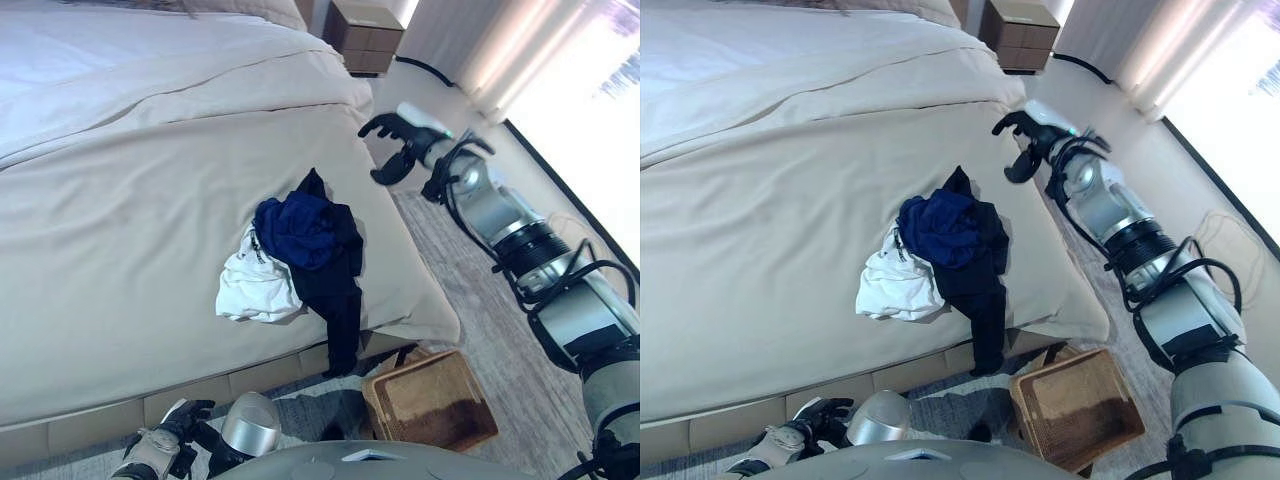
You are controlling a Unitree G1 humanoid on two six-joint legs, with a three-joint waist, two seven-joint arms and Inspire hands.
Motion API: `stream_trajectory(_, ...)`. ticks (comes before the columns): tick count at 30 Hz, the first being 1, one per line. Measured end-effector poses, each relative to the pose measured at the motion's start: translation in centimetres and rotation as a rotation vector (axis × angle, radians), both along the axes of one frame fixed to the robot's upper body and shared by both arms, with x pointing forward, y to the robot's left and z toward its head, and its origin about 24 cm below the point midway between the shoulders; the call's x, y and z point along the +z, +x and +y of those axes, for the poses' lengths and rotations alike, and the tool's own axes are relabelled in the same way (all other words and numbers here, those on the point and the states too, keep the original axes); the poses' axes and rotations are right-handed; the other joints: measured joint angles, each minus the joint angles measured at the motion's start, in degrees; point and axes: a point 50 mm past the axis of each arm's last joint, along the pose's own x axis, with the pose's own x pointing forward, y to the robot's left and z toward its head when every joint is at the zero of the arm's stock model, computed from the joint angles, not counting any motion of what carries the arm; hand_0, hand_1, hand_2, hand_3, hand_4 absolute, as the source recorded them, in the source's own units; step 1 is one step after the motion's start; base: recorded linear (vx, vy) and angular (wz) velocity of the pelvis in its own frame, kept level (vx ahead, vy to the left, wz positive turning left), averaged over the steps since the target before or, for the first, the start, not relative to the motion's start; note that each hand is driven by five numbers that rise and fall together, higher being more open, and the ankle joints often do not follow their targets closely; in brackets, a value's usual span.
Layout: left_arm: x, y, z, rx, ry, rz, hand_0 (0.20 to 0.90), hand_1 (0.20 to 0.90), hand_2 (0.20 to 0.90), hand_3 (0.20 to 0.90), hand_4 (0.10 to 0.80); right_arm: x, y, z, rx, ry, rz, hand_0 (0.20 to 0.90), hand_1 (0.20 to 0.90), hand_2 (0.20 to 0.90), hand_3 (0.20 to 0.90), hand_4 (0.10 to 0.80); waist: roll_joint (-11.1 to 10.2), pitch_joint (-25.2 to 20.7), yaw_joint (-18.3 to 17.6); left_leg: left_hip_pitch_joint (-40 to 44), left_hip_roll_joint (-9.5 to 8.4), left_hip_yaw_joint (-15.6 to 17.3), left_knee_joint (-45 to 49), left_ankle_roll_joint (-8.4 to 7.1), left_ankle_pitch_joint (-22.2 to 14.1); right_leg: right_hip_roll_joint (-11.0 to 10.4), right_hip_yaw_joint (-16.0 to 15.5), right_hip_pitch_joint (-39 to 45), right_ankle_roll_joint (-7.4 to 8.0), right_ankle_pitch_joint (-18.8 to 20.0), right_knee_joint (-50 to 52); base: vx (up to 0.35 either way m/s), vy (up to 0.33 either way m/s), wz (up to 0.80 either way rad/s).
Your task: Pick up the clothes from the bed and place them into the basket
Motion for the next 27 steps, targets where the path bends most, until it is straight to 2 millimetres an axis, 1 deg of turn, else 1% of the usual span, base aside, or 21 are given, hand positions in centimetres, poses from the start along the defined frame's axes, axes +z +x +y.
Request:
stream_trajectory(4,0.2,0.5,0.0,-0.005,-0.007,-0.026,0.900,0.900,0.900,0.900,0.800,-2.1,0.2,-0.2,-0.033,-0.050,0.069,0.900,0.900,0.900,0.900,0.800,0.2,0.2,3.5,-2.2,-0.19,-2.3,0.1,-0.24,0.1,0.1,-2.6,-0.7,0.57,-0.5,0.0,-0.070,-0.029,0.32)
stream_trajectory(7,0.3,0.8,0.1,-0.011,-0.004,-0.034,0.900,0.900,0.900,0.900,0.800,-4.0,0.4,-1.2,-0.098,-0.066,0.136,0.900,0.900,0.900,0.900,0.800,0.5,0.6,6.0,-3.9,-0.61,-4.0,0.1,-0.54,0.8,0.1,-4.4,-1.8,0.42,-0.7,0.0,-0.093,-0.007,0.35)
stream_trajectory(9,0.3,1.1,-0.1,-0.015,-0.010,-0.040,0.900,0.900,0.900,0.900,0.800,-4.5,0.4,-2.0,-0.129,-0.084,0.157,0.900,0.900,0.900,0.900,0.800,1.1,1.3,6.9,-5.3,-0.85,-5.2,0.2,-0.55,1.4,0.1,-5.7,-2.5,0.42,-0.7,0.0,-0.096,0.006,0.33)
stream_trajectory(10,0.5,1.6,-0.2,-0.023,-0.019,-0.059,0.900,0.900,0.900,0.900,0.800,-4.9,0.4,-2.6,-0.156,-0.113,0.170,0.900,0.900,0.900,0.900,0.800,1.8,2.4,7.6,-5.9,-0.86,-6.2,0.1,-0.82,1.8,0.1,-6.7,-2.7,0.43,-0.7,0.0,-0.112,0.004,0.34)
stream_trajectory(11,0.6,2.0,-0.2,-0.025,-0.023,-0.075,0.900,0.900,0.900,0.900,0.800,-5.2,0.4,-3.0,-0.174,-0.133,0.179,0.900,0.900,0.900,0.900,0.800,2.3,3.5,8.3,-6.2,-0.87,-6.5,0.0,-0.94,2.0,0.1,-7.0,-2.8,0.43,-0.7,0.0,-0.119,0.002,0.27)
stream_trajectory(13,0.8,2.6,-0.2,-0.028,-0.022,-0.097,0.900,0.900,0.900,0.900,0.800,-5.8,0.4,-3.3,-0.197,-0.164,0.203,0.900,0.900,0.900,0.900,0.800,2.4,4.5,9.3,-7.6,-0.88,-6.8,0.0,-1.20,2.2,0.2,-7.2,-4.2,0.43,-0.7,0.0,-0.131,0.005,0.10)
stream_trajectory(14,1.0,3.1,-0.3,-0.029,-0.027,-0.115,0.900,0.900,0.900,0.900,0.800,-6.0,0.4,-3.2,-0.205,-0.177,0.206,0.900,0.900,0.900,0.900,0.800,2.7,5.7,9.9,-8.1,-1.05,-7.1,0.0,-1.43,2.9,0.3,-7.4,-4.5,0.43,-0.7,0.0,-0.131,0.002,0.13)
stream_trajectory(15,1.1,3.7,-0.4,-0.026,-0.034,-0.133,0.900,0.900,0.900,0.900,0.800,-6.2,0.4,-3.3,-0.215,-0.191,0.206,0.900,0.900,0.900,0.900,0.800,2.7,6.5,9.8,-8.7,-0.90,-7.5,0.0,-1.78,2.7,0.3,-7.9,-4.9,0.44,-0.7,0.0,-0.109,0.005,0.20)
stream_trajectory(18,1.8,5.4,-0.8,-0.033,-0.052,-0.193,0.900,0.900,0.900,0.900,0.800,-6.6,0.4,-3.4,-0.247,-0.205,0.215,0.900,0.900,0.900,0.900,0.800,2.8,8.8,10.3,-10.7,-0.94,-8.6,0.0,-2.19,3.4,0.5,-8.9,-6.4,0.43,-0.7,0.0,-0.090,0.017,0.17)
stream_trajectory(21,2.4,6.9,-1.1,-0.034,-0.068,-0.249,0.900,0.900,0.900,0.900,0.800,-6.4,0.6,-3.3,-0.279,-0.235,0.200,0.900,0.900,0.900,0.900,0.800,2.9,11.0,10.7,-11.7,-0.93,-9.0,0.0,-2.28,3.9,0.7,-9.2,-7.3,0.44,-0.7,0.0,-0.067,0.015,0.07)
stream_trajectory(23,2.8,7.6,-1.3,-0.032,-0.079,-0.283,0.900,0.900,0.900,0.900,0.800,-5.8,0.8,-3.5,-0.302,-0.248,0.191,0.900,0.900,0.900,0.900,0.800,3.0,11.3,10.8,-13.3,-0.93,-9.2,0.0,-2.35,4.0,0.8,-9.5,-8.7,0.44,-0.7,0.0,0.017,-0.045,0.07)
stream_trajectory(24,2.9,7.9,-1.4,-0.034,-0.080,-0.293,0.900,0.900,0.900,0.900,0.800,-5.4,1.0,-3.6,-0.316,-0.260,0.182,0.900,0.900,0.900,0.900,0.800,3.3,11.7,10.8,-13.5,-0.68,-9.6,-0.2,-2.97,3.7,0.9,-9.8,-8.9,0.48,-0.7,0.0,-0.044,0.026,0.10)
stream_trajectory(25,2.9,8.1,-1.6,-0.038,-0.083,-0.301,0.900,0.900,0.900,0.900,0.800,-5.2,1.1,-3.7,-0.322,-0.269,0.176,0.900,0.900,0.900,0.900,0.800,3.5,11.9,10.7,-13.6,-0.88,-9.6,-0.2,-2.76,4.3,0.9,-9.9,-9.0,0.39,-0.6,0.0,-0.046,0.033,0.10)
stream_trajectory(26,3.0,8.3,-1.7,-0.036,-0.089,-0.312,0.900,0.900,0.900,0.900,0.800,-5.0,1.1,-3.8,-0.332,-0.286,0.170,0.900,0.900,0.900,0.900,0.800,3.7,12.2,11.0,-13.7,-0.89,-9.7,-0.2,-3.01,4.5,0.7,-10.1,-9.2,0.47,-0.7,0.1,-0.069,0.042,0.07)
stream_trajectory(27,3.2,8.5,-1.7,-0.032,-0.096,-0.328,0.900,0.900,0.900,0.900,0.800,-4.7,1.2,-3.9,-0.342,-0.305,0.161,0.900,0.900,0.900,0.900,0.800,3.6,12.3,11.1,-14.4,-0.72,-9.7,-0.2,-3.59,4.2,0.8,-10.1,-9.8,0.66,-0.9,0.3,0.000,0.000,0.00)
